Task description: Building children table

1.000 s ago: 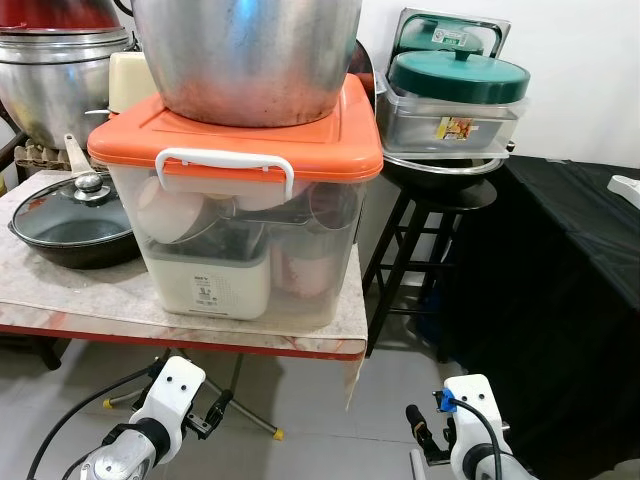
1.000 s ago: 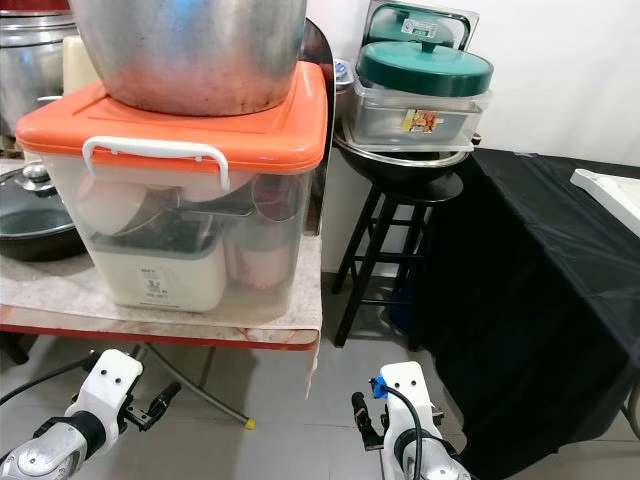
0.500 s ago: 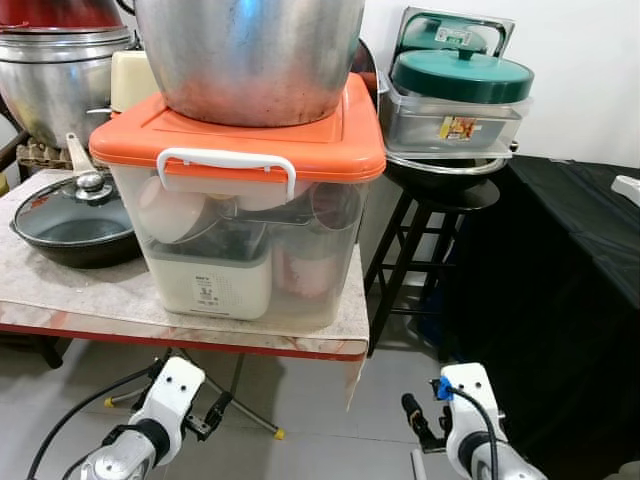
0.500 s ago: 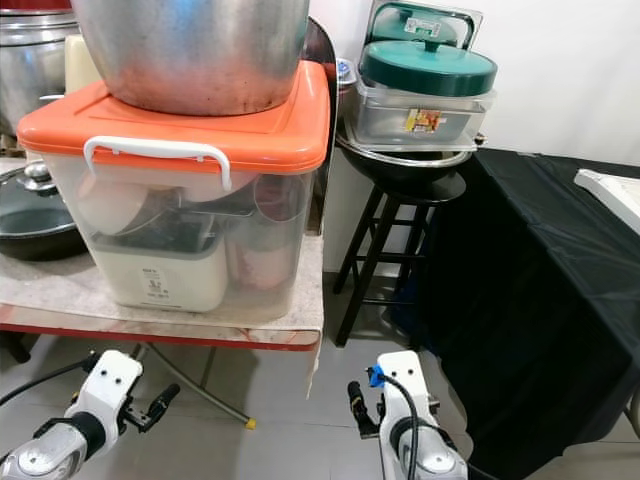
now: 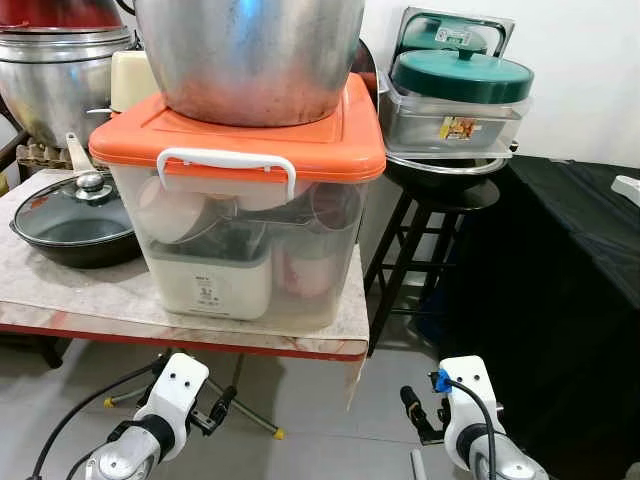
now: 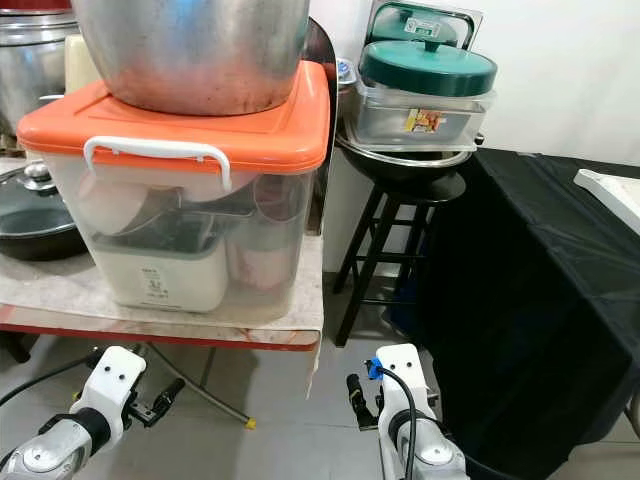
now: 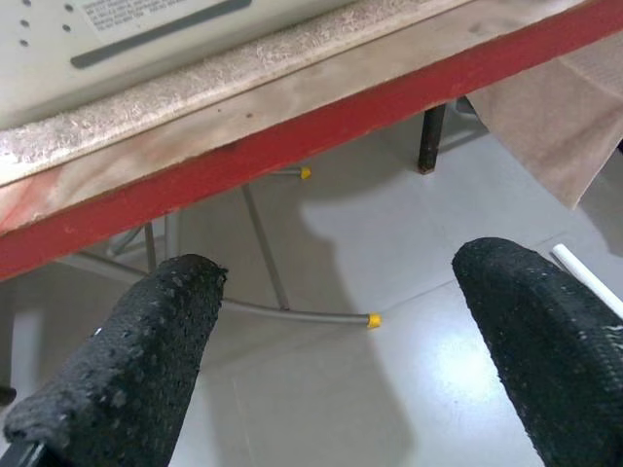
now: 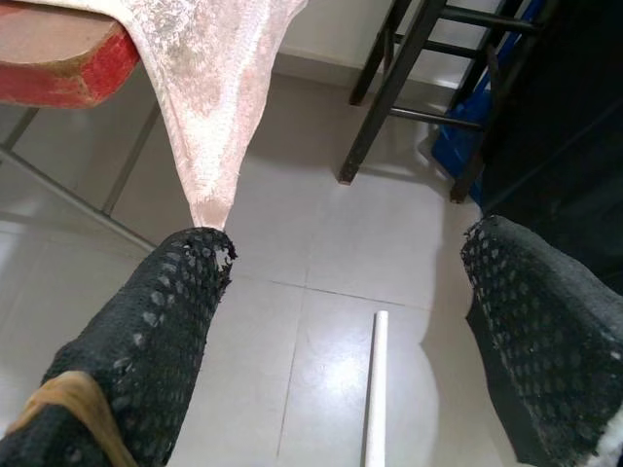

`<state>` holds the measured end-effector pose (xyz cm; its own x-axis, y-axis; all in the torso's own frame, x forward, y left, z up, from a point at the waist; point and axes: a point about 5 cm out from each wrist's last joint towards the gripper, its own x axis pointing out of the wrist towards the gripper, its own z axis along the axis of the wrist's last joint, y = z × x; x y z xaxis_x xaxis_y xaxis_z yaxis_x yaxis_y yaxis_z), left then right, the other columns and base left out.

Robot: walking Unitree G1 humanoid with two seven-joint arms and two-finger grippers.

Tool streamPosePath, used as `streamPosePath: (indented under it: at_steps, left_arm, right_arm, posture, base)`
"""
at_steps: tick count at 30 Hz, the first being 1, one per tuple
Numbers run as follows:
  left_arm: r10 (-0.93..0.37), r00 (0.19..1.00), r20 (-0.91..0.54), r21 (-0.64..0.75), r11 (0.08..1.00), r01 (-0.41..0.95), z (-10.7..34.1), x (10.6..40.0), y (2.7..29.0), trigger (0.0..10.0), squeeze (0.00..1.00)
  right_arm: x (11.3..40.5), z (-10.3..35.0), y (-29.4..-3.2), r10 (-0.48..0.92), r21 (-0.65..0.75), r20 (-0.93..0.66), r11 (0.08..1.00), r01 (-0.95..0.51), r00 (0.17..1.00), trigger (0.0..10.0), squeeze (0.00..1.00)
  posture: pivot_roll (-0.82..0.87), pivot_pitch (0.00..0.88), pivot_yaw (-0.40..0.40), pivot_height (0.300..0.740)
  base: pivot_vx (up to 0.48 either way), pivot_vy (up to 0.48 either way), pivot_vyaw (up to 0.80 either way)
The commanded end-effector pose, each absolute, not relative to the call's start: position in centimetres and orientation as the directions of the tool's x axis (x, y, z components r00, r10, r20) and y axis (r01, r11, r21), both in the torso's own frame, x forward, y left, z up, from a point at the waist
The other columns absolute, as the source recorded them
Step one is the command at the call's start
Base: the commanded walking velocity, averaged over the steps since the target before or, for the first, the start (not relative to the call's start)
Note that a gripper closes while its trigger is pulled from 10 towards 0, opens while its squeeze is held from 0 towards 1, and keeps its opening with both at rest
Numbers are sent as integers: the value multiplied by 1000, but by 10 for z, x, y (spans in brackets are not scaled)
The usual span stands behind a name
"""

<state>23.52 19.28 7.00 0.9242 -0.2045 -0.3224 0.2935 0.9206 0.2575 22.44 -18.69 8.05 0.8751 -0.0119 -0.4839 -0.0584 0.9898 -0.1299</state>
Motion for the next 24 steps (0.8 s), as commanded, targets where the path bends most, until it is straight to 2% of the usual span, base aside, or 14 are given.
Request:
streamPosePath:
  at_steps: [1, 5, 11, 24]
  left_arm:
    - [-219, 928, -300, 253, 920, 299, 74, 236, 189, 10000, 0]
    - [-223, 932, -285, 249, 922, 297, 76, 238, 187, 10000, 0]
    - [-220, 934, -282, 251, 923, 292, 77, 239, 187, 10000, 0]
    - [-212, 942, -259, 237, 932, 275, 79, 240, 186, 10000, 0]
  right_arm:
    - [224, 82, -188, -16, -120, -482, 992, -47, 876, 10000, 0]
    - [226, 83, -188, -17, -121, -480, 991, -48, 877, 10000, 0]
    - [226, 83, -188, -16, -122, -479, 991, -49, 878, 10000, 0]
    - [227, 84, -188, -15, -122, -479, 991, -50, 878, 10000, 0]
  posture:
    - [52, 0, -81, 740]
    - [52, 0, -82, 740]
    - [53, 0, -86, 740]
    - [50, 0, -86, 740]
  base:
    - [0, 0, 0]
    - [0, -232, 0]
    - [0, -480, 0]
    - [0, 0, 0]
